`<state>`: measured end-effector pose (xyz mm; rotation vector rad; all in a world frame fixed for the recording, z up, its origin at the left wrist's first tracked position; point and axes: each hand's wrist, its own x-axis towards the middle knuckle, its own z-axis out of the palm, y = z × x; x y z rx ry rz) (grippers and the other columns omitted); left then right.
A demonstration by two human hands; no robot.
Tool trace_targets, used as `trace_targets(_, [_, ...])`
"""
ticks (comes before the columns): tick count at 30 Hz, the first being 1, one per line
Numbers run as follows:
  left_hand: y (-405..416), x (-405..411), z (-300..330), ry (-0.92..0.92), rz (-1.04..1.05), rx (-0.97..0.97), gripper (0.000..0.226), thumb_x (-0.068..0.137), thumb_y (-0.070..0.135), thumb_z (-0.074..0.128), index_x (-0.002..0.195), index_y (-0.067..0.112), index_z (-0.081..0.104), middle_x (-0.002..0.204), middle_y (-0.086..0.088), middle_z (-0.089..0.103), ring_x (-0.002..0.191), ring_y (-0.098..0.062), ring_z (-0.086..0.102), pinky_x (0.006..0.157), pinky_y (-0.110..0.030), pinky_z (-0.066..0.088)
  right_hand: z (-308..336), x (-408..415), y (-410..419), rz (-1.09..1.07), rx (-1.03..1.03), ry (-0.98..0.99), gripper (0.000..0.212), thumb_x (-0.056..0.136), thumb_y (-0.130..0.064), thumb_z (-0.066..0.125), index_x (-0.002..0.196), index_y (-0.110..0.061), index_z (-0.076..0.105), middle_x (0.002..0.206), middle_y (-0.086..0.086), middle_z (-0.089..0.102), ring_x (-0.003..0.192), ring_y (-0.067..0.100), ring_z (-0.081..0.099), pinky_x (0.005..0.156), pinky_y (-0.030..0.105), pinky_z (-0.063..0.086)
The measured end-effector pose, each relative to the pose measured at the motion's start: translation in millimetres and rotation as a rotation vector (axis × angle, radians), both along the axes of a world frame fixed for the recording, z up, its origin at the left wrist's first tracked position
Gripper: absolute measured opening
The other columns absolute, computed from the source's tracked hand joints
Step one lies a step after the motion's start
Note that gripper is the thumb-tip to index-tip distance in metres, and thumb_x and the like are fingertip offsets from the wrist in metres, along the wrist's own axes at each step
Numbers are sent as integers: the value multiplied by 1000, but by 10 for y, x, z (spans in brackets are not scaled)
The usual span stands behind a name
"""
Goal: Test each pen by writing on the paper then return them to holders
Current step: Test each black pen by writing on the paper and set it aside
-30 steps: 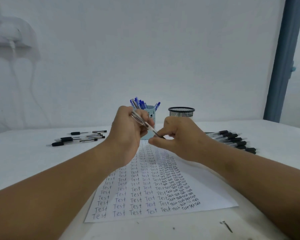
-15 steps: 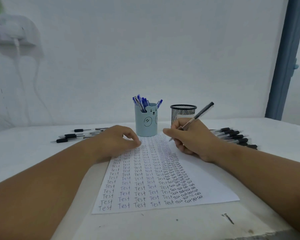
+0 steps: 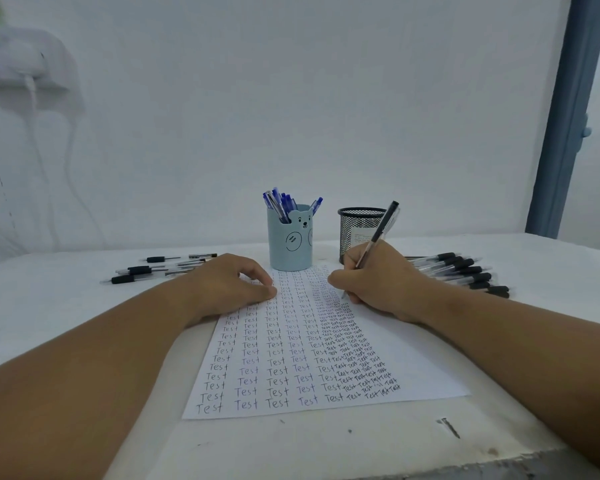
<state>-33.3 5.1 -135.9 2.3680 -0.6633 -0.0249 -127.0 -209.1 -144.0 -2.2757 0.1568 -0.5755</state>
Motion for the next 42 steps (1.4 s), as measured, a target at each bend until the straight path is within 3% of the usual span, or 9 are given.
trace_targets(7, [0, 11, -7, 5, -7, 2, 18, 88, 41, 74, 103, 32, 73, 94, 27, 44, 100, -6, 45, 92, -27, 29, 10, -13, 16, 7, -37, 11, 36, 81, -14, 69, 51, -18, 49, 48, -1, 60, 46, 8, 50, 54, 22, 42])
trace_targets(19, [20, 31, -26, -14, -29, 2, 19, 86, 43, 75, 101, 33, 73, 96, 26, 49, 88, 9, 45, 91, -27, 32, 0, 9, -2, 20, -86, 5, 31, 79, -13, 68, 53, -14, 52, 52, 2, 62, 48, 6, 48, 44, 10, 37])
trace_targets(22, [19, 28, -23, -13, -22, 3, 19, 86, 43, 75, 102, 33, 73, 96, 27, 47, 95, 1, 48, 92, -28, 31, 6, 4, 4, 29, -91, 1, 28, 80, -11, 67, 56, -12, 53, 53, 2, 61, 45, 3, 48, 44, 9, 37])
trace_targets(28, [13, 14, -17, -9, -7, 0, 19, 86, 43, 75, 103, 34, 73, 95, 28, 47, 101, -5, 46, 92, -27, 30, 14, 12, 3, 24, -88, 9, 34, 80, -13, 68, 53, -17, 49, 52, 1, 61, 54, 10, 56, 58, 22, 45])
trace_targets(34, [19, -4, -9, -3, -9, 0, 20, 87, 42, 74, 104, 33, 73, 94, 28, 46, 99, -4, 45, 92, -28, 30, 8, -2, 4, 25, -58, 7, 33, 81, -13, 68, 53, -16, 50, 53, 2, 61, 49, 9, 49, 47, 16, 40])
trace_targets(42, [17, -25, 1, 15, -22, -11, 20, 88, 40, 74, 105, 31, 73, 94, 27, 46, 85, 10, 42, 91, -27, 30, 6, 13, -2, 31, -115, 7, 33, 80, -13, 68, 52, -16, 51, 50, -3, 60, 48, 4, 50, 53, 20, 40])
